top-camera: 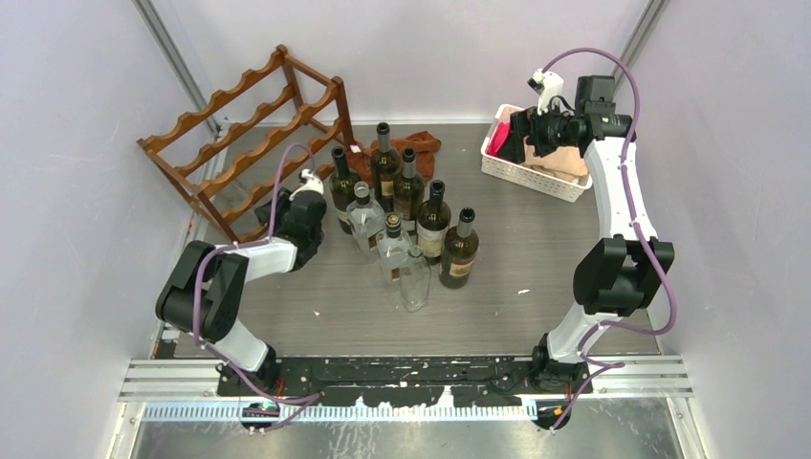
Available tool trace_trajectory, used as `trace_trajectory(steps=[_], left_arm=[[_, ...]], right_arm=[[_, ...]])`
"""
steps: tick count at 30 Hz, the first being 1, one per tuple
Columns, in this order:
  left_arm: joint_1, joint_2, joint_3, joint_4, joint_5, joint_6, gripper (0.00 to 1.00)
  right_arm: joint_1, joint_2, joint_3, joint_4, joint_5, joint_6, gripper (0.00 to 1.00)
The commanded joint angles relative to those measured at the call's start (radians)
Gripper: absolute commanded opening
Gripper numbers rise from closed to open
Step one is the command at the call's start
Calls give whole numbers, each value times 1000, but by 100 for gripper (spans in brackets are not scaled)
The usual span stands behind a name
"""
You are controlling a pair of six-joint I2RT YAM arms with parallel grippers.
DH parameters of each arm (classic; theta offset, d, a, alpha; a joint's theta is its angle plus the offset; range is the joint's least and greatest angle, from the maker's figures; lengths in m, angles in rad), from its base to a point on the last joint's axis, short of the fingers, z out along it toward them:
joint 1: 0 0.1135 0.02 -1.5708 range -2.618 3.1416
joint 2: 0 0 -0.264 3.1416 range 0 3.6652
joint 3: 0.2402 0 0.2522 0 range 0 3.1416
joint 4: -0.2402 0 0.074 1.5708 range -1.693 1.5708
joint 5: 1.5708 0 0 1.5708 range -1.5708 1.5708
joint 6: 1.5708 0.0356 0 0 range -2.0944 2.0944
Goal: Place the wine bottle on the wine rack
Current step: Place the wine bottle in the wine rack.
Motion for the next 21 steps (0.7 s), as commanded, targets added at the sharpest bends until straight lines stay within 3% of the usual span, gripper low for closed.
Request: trace_trajectory(steps=[1, 8, 12, 21], left_arm=[[-3, -65, 80, -197, 34, -252, 0], [1, -71, 81, -392, 81, -495, 4], [15, -72, 80, -444, 63, -589, 16], [43, -58, 128, -632, 128, -749, 56]], right_arm=[[3, -30, 1, 44, -12, -8, 100], [3, -37, -13, 49, -13, -25, 100], [1, -37, -17, 54, -19, -24, 100], [1, -45, -23, 81, -40, -24, 100]])
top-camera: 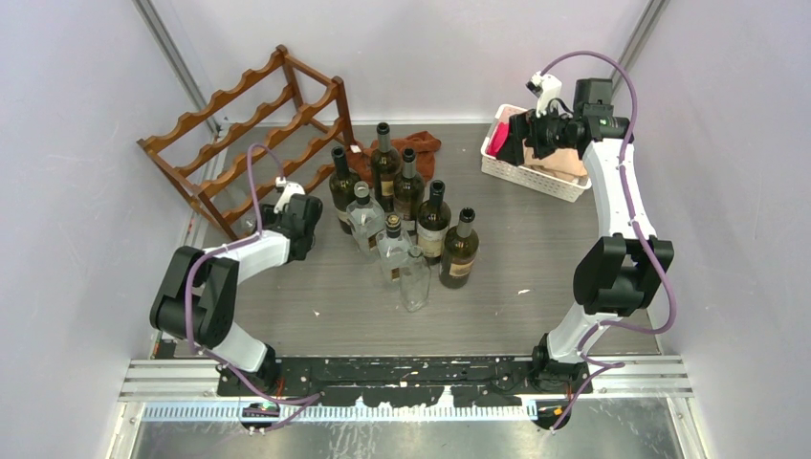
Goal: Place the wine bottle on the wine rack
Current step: Place the wine bottle in the wine rack.
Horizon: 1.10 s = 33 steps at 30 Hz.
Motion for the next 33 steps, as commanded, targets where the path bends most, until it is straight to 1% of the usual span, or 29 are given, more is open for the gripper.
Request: trace_trajectory(steps=[1, 4, 7, 11, 15, 18, 21, 24, 27, 29, 32, 33], left_arm=[[5, -11, 58, -101, 56, -139, 59], [7, -7, 76, -148, 74, -179, 66], [6, -21, 110, -218, 112, -225, 70], [5, -82, 158, -360, 207, -274, 73], [5, -208, 177, -464, 356, -281, 76], [5, -314, 195, -533, 451, -266, 78], [7, -402, 247, -603, 558, -231, 79], [17, -439, 364, -689, 680, -190, 77], [48, -418, 513, -771, 802, -133, 73], [81, -386, 621, -816, 843, -87, 72], [148, -333, 761, -831, 909, 5, 72], [175, -318, 785, -802, 962, 41, 72]], right_arm=[[2, -49, 4, 60, -37, -17, 100], [2, -69, -5, 62, -45, -17, 100], [2, -96, -18, 56, -57, -29, 100], [3, -128, -15, -22, -72, -108, 100], [5, -151, -14, -82, -69, -150, 100], [5, -159, 1, -105, -72, -145, 100], [6, -161, 23, -119, -80, -134, 100], [13, -156, 48, -135, -86, -129, 100], [35, -140, 88, -171, -79, -138, 100], [54, -134, 106, -194, -71, -148, 100], [73, -133, 114, -201, -72, -151, 100], [77, -133, 115, -199, -73, -148, 100]])
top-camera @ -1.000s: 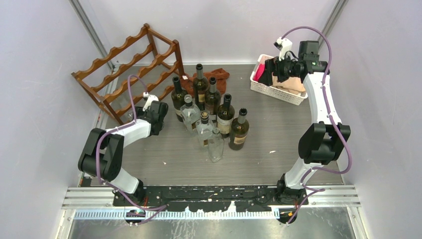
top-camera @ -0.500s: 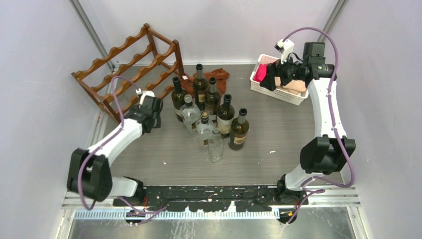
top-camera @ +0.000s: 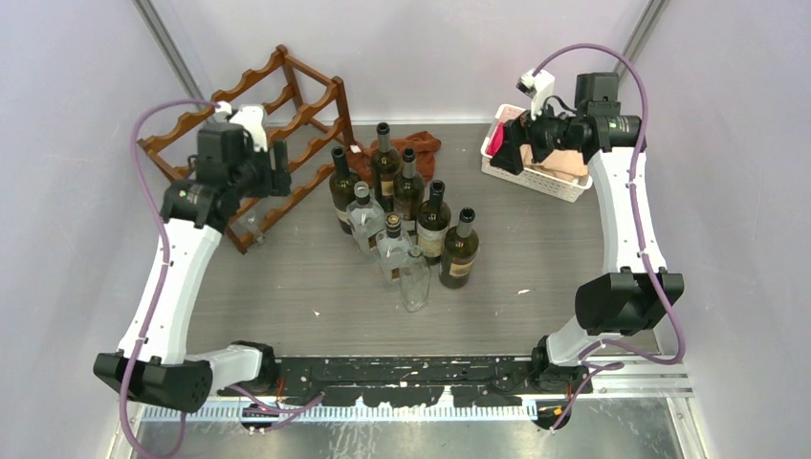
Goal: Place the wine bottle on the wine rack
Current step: Place the wine bottle in the wine rack, then adjust the wine rack at the center of the board.
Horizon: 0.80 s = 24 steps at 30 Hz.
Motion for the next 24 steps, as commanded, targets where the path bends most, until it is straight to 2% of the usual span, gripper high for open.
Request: trace_trajectory(steps=[1, 3, 5, 12, 15, 18, 24], left_arm=[[99, 61, 137, 6, 227, 213, 72], [120, 93, 153, 76, 265, 290, 79], [148, 176, 205, 84, 285, 342, 82], [246, 450, 447, 0, 306, 529, 75], [268, 544, 535, -13, 313, 574, 70], [274, 601, 562, -15, 325, 610, 61], [274, 627, 537, -50, 482, 649, 43]], right_arm=[[26, -3, 44, -12, -23, -12, 100], [27, -4, 42, -6, -32, -4, 100], [27, -4, 37, 2, -38, 6, 100], [28, -22, 12, 29, -46, 23, 100], [29, -25, 4, 35, -46, 28, 100], [27, -23, 4, 33, -43, 26, 100], [28, -11, 19, 17, -19, 5, 100]])
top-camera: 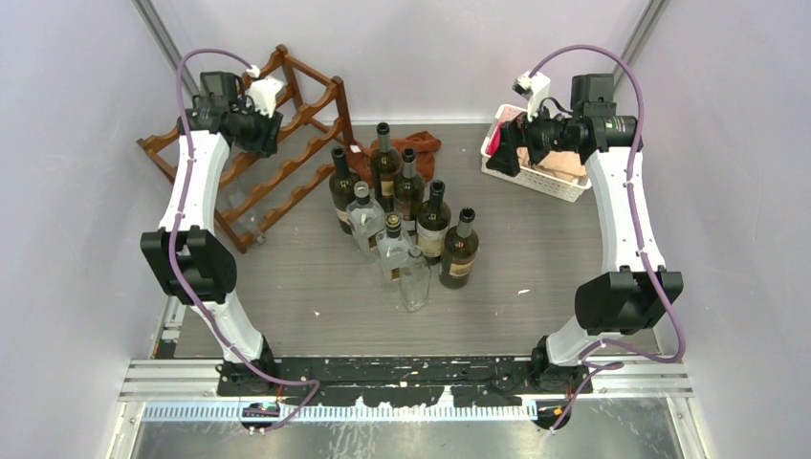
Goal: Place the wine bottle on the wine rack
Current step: Adjust the wine rack at the center of the board.
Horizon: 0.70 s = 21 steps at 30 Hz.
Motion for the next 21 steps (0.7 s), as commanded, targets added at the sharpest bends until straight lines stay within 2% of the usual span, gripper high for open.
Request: trace_trajectory(steps=[1, 3, 8, 14, 21], left_arm=[[2, -6, 14, -29, 149, 64, 37], [0, -7, 2, -47, 184, 69, 20], [-32, -42, -41, -44, 178, 105, 2], [-82, -116, -130, 59, 165, 180, 0], [-113, -117, -106, 71, 200, 204, 0]], right_arm=[[-1, -9, 25, 22, 4, -10, 100], [-1, -1, 30, 20, 7, -8, 100], [-1, 13, 41, 6, 14, -18, 100], [-2, 23, 44, 3, 16, -22, 100], [-1, 21, 39, -2, 20, -27, 100]])
